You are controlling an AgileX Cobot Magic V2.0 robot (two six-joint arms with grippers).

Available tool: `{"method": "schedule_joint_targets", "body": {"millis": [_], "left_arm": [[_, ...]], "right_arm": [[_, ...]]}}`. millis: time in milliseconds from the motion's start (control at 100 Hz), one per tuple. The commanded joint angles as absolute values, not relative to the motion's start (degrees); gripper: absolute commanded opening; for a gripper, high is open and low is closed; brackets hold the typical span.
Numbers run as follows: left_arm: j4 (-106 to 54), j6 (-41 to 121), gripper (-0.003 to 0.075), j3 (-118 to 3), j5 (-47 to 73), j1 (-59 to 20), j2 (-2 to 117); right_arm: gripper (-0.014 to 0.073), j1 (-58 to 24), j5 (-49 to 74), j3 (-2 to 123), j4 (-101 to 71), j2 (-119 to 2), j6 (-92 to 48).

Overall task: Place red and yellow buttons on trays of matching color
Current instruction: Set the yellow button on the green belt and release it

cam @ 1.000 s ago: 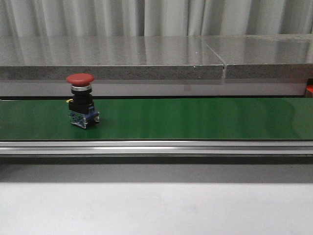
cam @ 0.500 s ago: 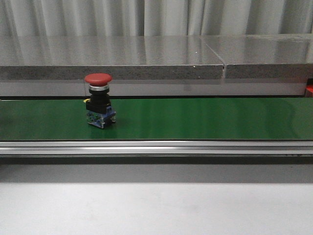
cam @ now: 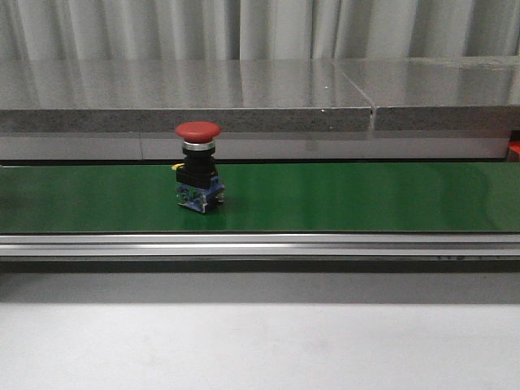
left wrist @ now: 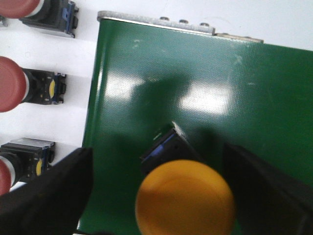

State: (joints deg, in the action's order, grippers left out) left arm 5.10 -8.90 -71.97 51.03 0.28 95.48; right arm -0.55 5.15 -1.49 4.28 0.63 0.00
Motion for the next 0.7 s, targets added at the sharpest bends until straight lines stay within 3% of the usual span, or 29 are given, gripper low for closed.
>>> {"method": "schedule_joint_targets", "body": {"millis": [0, 240, 690], "left_arm": [[4.97, -8.26, 0.0648, -73.9, 49.59, -0.03, 93.08], [4.97, -6.8, 0.064, -75.81, 47.82, -1.52, 89.72], [4.97, -6.8, 0.064, -73.43, 41.57, -8.05, 71.35]], "right_arm": [[-0.0067, -0.63, 0.53, -0.95, 4.3, 1.41, 0.0], [-0.0067, -0.63, 0.53, -0.95, 4.3, 1.41, 0.0], [-0.0067, -0.63, 0.53, -0.95, 4.3, 1.41, 0.0]]}}
